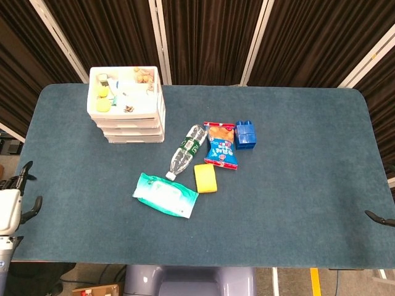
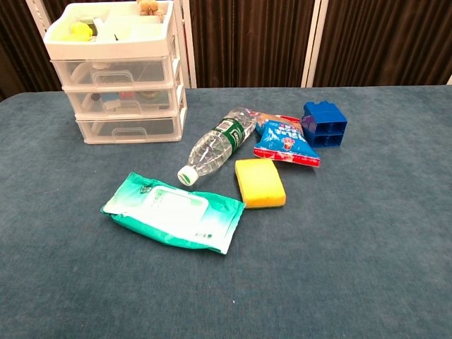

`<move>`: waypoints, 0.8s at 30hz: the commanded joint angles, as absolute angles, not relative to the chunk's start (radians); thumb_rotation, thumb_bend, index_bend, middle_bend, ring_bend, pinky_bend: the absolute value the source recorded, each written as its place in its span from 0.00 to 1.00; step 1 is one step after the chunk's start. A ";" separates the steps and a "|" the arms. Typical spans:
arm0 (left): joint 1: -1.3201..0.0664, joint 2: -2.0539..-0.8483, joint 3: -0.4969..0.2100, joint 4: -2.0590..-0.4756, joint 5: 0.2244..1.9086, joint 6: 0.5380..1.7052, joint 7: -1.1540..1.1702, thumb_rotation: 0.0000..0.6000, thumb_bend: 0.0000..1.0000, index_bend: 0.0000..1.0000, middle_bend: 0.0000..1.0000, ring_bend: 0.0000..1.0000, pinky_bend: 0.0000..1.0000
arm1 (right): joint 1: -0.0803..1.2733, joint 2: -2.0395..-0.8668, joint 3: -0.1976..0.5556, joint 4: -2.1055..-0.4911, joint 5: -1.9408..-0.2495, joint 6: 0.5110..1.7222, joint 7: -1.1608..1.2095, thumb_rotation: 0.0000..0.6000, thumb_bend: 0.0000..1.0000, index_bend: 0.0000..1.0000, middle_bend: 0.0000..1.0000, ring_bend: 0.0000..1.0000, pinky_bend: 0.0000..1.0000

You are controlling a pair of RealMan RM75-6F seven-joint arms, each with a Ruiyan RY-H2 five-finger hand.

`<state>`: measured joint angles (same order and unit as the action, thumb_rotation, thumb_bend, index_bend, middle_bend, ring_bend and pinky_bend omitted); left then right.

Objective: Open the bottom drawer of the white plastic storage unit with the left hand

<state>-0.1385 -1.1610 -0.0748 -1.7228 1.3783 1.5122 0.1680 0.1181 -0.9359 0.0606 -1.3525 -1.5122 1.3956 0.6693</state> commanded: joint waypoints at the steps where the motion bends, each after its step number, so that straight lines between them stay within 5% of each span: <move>1: -0.167 -1.160 -0.089 -1.776 1.340 1.432 0.109 1.00 0.66 0.09 0.91 0.80 0.83 | 0.119 -0.935 0.061 -1.352 -1.511 1.393 0.674 1.00 0.12 0.00 0.00 0.00 0.00; 11: -0.310 -1.197 -0.194 -1.925 1.037 1.180 0.095 1.00 0.74 0.08 0.94 0.87 0.89 | 0.120 -0.933 0.060 -1.348 -1.520 1.397 0.692 1.00 0.12 0.00 0.00 0.00 0.00; 24: -0.513 -1.350 -0.374 -1.860 0.622 1.071 0.118 1.00 0.76 0.08 0.94 0.87 0.89 | 0.124 -0.927 0.057 -1.350 -1.521 1.388 0.712 1.00 0.12 0.00 0.00 0.00 0.00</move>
<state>-0.4653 -1.3157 -0.3358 -1.8847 0.6852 1.0987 0.1038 0.1237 -0.9274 0.0571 -1.3501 -1.5212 1.3880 0.7116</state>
